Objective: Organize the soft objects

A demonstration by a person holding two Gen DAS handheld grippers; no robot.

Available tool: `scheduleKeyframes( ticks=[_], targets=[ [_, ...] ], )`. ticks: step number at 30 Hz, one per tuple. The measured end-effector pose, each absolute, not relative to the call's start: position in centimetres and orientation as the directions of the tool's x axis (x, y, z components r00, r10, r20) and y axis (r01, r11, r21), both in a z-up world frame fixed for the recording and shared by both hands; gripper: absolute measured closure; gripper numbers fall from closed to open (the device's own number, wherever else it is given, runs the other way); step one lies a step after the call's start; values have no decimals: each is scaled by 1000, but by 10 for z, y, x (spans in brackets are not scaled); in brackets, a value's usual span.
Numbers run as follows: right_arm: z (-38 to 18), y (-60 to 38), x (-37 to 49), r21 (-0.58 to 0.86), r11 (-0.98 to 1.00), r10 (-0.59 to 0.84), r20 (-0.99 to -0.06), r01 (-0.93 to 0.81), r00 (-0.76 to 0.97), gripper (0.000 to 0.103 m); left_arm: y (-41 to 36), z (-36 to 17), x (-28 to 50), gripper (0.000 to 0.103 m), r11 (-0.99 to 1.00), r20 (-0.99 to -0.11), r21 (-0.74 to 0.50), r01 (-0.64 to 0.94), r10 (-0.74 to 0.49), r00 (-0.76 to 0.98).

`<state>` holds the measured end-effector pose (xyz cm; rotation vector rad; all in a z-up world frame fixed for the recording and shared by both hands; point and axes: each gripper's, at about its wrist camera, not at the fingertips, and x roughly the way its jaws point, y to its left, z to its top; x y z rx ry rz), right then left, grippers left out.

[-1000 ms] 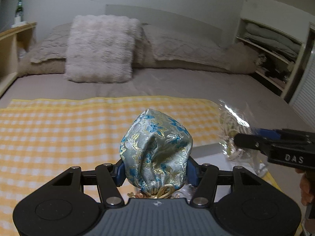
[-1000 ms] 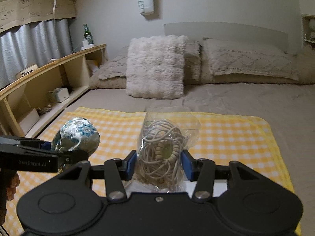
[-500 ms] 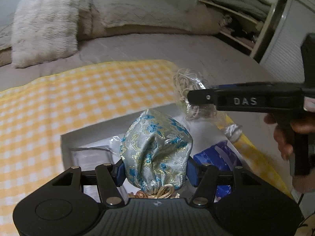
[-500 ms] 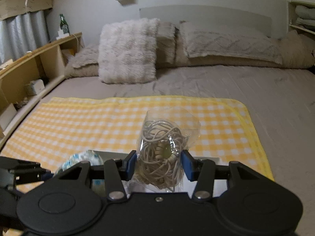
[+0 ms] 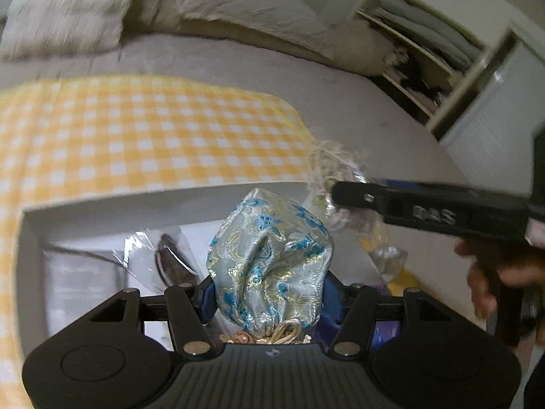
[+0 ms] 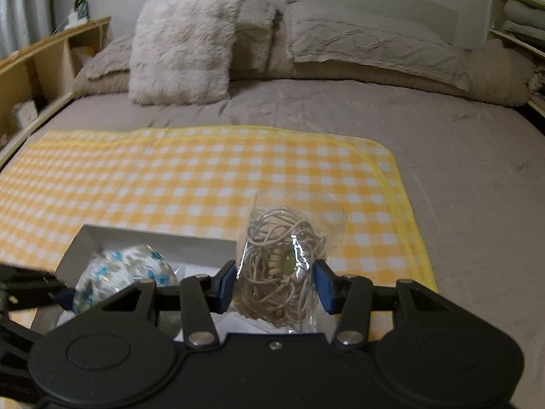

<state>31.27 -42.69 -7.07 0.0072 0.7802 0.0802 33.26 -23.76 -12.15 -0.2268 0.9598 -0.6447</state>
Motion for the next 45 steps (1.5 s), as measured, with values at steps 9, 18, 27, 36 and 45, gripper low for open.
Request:
scheduleKeyframes(
  ticks=[9,18,27,36,45],
  targets=[
    [-81,-436,320,12,997,60,-714,-73,697,54,-233,-163,351,43,676,-585,-703,222,-727,360],
    [-88,-433,322,10,992,92,-732,-124,675,54,-227,-170,351,41,766,-655,-618,177,-626,422],
    [-95,-422,319,-29,983,97,-756,-181,647,44,-222,-155,351,20,803,-680,-571,172,-580,449],
    [-86,-432,312,41,990,119,-763,-136,636,49,-223,-139,346,20,819,-690,-541,188,-561,457],
    [-69,-437,294,52,993,107,-749,-103,654,47,-216,-109,326,13,831,-677,-515,213,-546,493]
  ],
)
